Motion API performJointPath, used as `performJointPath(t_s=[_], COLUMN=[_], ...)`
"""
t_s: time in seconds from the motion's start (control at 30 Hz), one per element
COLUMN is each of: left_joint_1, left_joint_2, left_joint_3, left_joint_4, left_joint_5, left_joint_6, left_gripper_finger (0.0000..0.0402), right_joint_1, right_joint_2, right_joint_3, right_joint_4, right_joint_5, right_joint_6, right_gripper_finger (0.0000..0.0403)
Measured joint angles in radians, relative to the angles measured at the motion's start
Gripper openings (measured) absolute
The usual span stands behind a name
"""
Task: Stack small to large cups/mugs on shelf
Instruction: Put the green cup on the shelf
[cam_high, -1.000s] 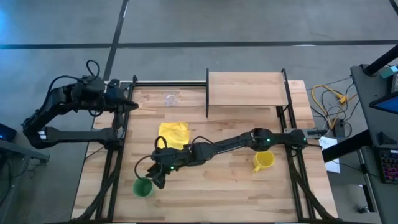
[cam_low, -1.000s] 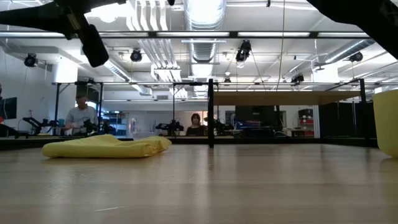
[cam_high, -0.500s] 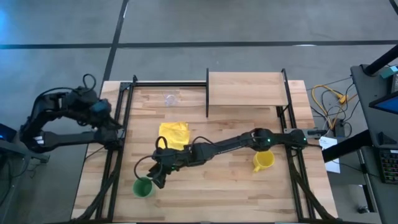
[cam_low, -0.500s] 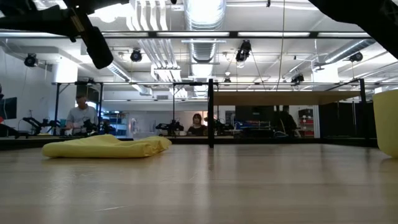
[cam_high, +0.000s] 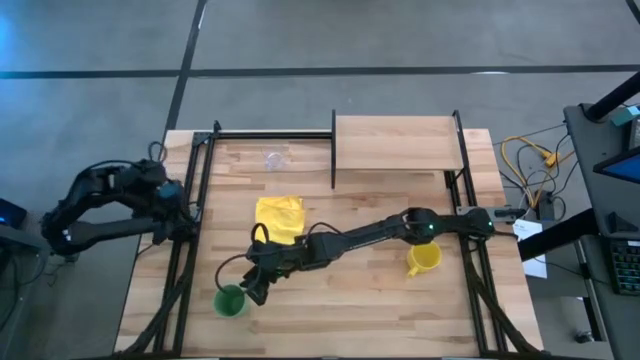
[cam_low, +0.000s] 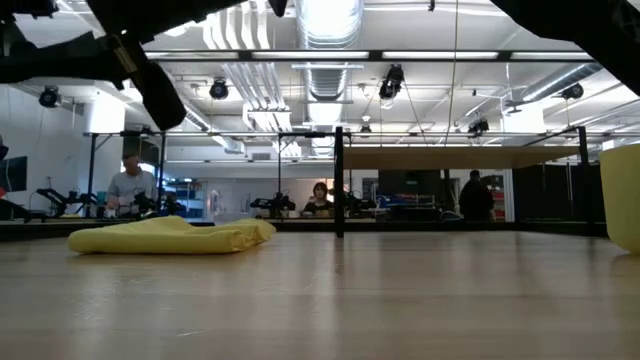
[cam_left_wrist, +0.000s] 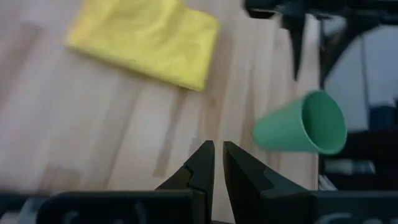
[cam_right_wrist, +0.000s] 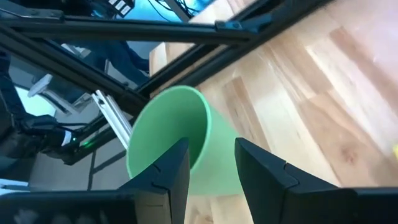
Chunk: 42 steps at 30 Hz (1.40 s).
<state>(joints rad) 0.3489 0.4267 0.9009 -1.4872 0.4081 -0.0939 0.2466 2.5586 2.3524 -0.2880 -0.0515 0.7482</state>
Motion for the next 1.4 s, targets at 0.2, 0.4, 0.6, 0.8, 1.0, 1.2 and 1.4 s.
performJointPath(t_s=[0.2,0.4,0.6,0.8,1.0,1.2,1.4], left_joint_1=[0.0,0.0,0.0,0.0,0.0,-0.001,-0.001], left_joint_2=[0.005,0.004,0.004,0.002,0.0,0.0,0.0], left_joint_3=[-0.086,-0.13,-0.16,-0.188,-0.188,-0.188,-0.188], left_joint_4=[0.053,0.076,0.103,0.119,0.128,0.146,0.146], left_joint_5=[0.095,0.205,0.254,0.254,0.253,0.249,0.241], left_joint_6=[0.14,0.204,0.215,0.208,0.207,0.206,0.206], left_gripper_finger=[0.002,0.002,0.002,0.002,0.002,0.002,0.002], right_joint_1=[0.006,0.011,0.011,0.011,0.011,0.011,0.008], right_joint_2=[0.023,0.023,0.024,0.026,0.038,0.054,0.056], right_joint_3=[0.0,0.002,0.003,0.002,0.002,0.002,0.002], right_joint_4=[0.026,0.055,0.06,0.058,0.055,0.06,0.059], right_joint_5=[-0.01,-0.011,-0.011,-0.003,0.0,0.0,0.0], right_joint_6=[0.045,0.057,0.058,0.063,0.064,0.076,0.067], right_gripper_finger=[0.0123,0.0123,0.0123,0.0123,0.0123,0.0123,0.0123])
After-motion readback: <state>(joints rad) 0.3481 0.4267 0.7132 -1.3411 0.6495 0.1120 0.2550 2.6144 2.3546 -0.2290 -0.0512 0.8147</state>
